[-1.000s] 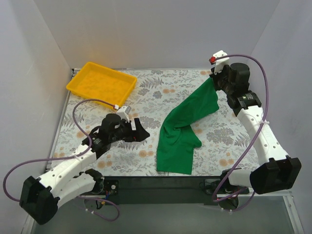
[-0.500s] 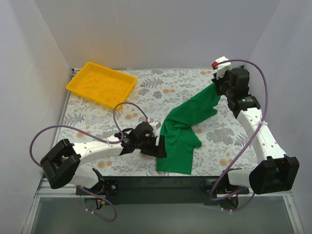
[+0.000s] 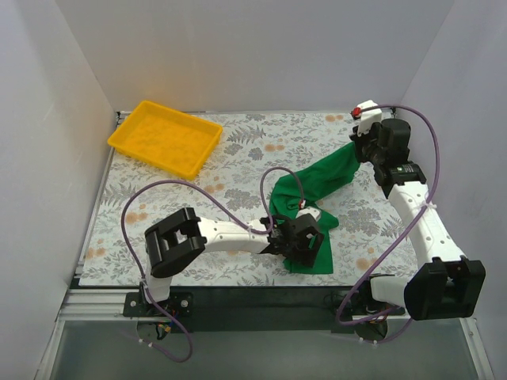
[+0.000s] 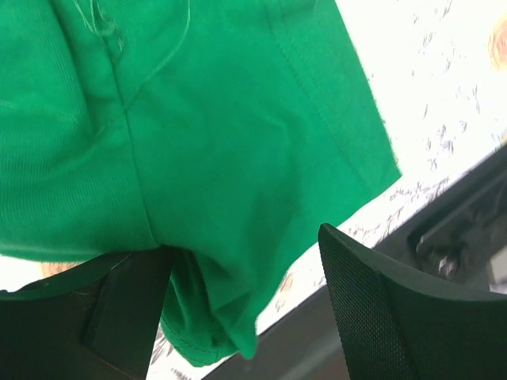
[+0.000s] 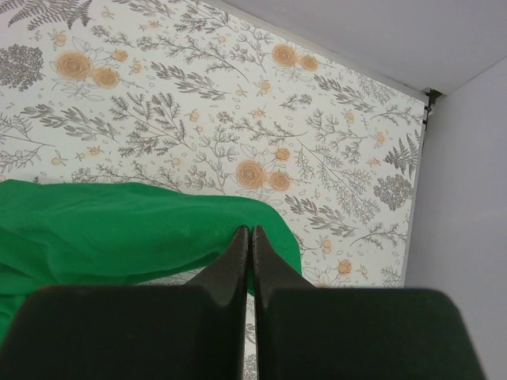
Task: Fold and stack the t-shirts
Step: Flatten the tshirt out
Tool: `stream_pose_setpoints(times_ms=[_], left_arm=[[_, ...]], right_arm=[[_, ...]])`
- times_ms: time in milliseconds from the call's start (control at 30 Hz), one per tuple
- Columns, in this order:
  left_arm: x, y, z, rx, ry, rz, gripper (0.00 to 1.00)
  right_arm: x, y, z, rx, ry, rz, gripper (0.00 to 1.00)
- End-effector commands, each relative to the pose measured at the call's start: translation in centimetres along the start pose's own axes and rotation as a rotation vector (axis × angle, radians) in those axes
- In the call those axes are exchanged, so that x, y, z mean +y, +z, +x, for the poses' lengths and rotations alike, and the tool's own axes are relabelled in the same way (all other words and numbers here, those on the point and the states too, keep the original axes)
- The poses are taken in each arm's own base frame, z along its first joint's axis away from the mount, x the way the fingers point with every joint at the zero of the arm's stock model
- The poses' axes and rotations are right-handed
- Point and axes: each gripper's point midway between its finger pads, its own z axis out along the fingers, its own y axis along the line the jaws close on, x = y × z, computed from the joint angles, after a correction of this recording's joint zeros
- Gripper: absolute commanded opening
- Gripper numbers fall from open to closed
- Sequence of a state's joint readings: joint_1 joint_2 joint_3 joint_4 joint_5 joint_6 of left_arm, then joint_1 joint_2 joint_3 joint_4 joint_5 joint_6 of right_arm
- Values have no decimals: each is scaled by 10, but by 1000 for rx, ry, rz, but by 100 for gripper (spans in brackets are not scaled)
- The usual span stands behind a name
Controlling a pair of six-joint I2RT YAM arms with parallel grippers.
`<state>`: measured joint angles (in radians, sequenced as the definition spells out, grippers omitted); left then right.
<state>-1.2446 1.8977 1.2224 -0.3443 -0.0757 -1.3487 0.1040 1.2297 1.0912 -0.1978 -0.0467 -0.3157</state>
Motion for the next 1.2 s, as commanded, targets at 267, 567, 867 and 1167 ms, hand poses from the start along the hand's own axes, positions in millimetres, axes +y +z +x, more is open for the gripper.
stream_pose_setpoints(times_ms=[267, 567, 867, 1167], left_arm=[[38, 27, 24, 55, 49, -218, 25], [-31, -125, -85, -331, -28, 76, 0], [-41, -257, -122, -471, -139, 512, 0], [-26, -280, -101, -481, -168, 560, 0]], right_arm=[[-17, -11, -12, -84, 38, 31, 1], [-36, -32, -24, -122, 2, 99, 1], [-54, -79, -39, -155, -45, 184, 1], [-53, -131, -68, -211, -58, 201, 1]])
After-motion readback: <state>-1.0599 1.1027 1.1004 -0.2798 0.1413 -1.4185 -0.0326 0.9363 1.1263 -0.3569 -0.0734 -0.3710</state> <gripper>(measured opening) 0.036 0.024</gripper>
